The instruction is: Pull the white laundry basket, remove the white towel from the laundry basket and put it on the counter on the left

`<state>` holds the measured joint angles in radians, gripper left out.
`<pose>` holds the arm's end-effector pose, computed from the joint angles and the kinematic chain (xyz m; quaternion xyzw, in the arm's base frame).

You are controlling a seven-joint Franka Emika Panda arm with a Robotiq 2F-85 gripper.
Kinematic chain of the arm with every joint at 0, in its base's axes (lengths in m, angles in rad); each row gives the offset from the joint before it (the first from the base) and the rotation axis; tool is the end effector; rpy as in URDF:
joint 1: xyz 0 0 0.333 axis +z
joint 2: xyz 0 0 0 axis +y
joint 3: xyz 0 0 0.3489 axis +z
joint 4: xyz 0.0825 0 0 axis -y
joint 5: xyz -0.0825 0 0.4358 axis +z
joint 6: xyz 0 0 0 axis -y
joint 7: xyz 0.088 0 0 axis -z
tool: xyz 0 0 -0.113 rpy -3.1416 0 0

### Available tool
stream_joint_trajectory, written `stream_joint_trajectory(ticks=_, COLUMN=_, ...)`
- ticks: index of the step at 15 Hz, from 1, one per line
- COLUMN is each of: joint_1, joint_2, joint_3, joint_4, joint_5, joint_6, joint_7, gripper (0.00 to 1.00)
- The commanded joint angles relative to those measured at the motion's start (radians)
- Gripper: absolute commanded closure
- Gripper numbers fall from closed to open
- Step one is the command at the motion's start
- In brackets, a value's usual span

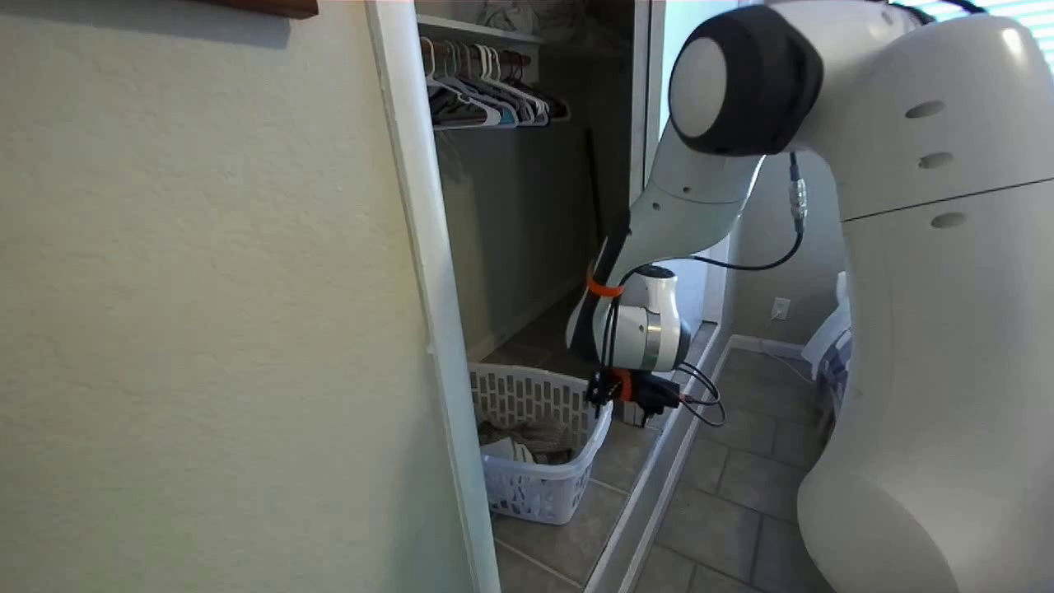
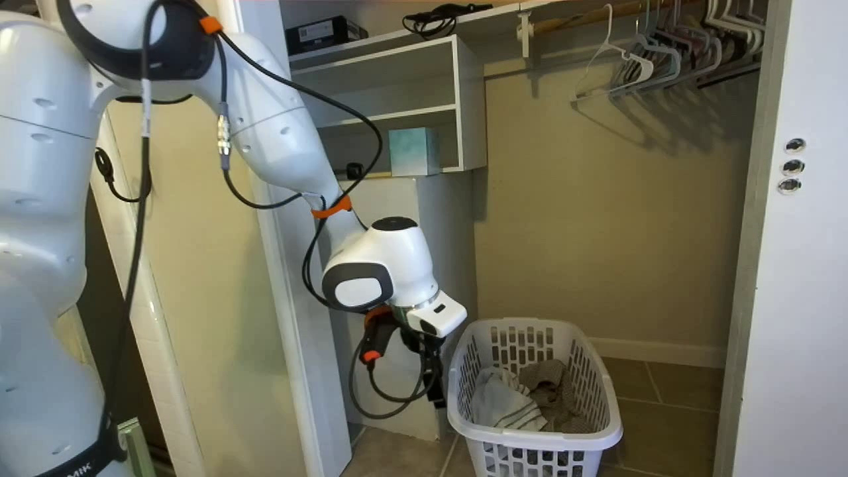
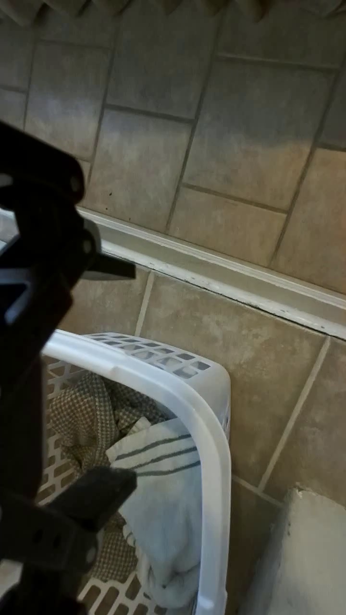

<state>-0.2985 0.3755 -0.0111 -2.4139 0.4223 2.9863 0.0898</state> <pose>0.5010 -0.1905 0.1512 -0.9138 0.3913 -0.1015 0.0398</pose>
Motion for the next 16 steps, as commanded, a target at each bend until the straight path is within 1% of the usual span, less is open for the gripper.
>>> stream_joint_trajectory(ticks=1, joint_1=-0.026, joint_2=0.223, joint_3=0.018, joint_4=0.196, joint_5=0.007, joint_6=-0.004, joint_7=0.009, gripper=0.0)
stream_joint_trajectory(ticks=2, joint_1=-0.022, joint_2=0.268, joint_3=0.014, joint_4=0.235, joint_5=0.005, joint_6=0.0, joint_7=0.019, gripper=0.0)
stream_joint_trajectory(ticks=3, joint_1=-0.002, joint_2=0.315, joint_3=-0.004, joint_4=0.27, joint_5=-0.019, joint_6=0.012, joint_7=0.049, gripper=0.0)
stream_joint_trajectory(ticks=6, joint_1=0.031, joint_2=0.428, joint_3=-0.022, joint_4=0.369, joint_5=-0.019, joint_6=0.04, joint_7=0.105, gripper=0.0)
stream_joint_trajectory(ticks=7, joint_1=0.033, joint_2=0.463, joint_3=-0.015, joint_4=0.401, joint_5=-0.02, joint_6=0.069, joint_7=0.107, gripper=0.0)
stream_joint_trajectory(ticks=8, joint_1=0.001, joint_2=0.382, joint_3=0.0, joint_4=0.317, joint_5=-0.024, joint_6=0.033, joint_7=0.079, gripper=0.0)
stream_joint_trajectory(ticks=11, joint_1=0.017, joint_2=0.45, joint_3=-0.001, joint_4=0.379, joint_5=-0.026, joint_6=0.058, joint_7=0.097, gripper=0.0)
stream_joint_trajectory(ticks=16, joint_1=0.017, joint_2=0.456, joint_3=-0.004, joint_4=0.389, joint_5=-0.027, joint_6=0.061, joint_7=0.098, gripper=0.0)
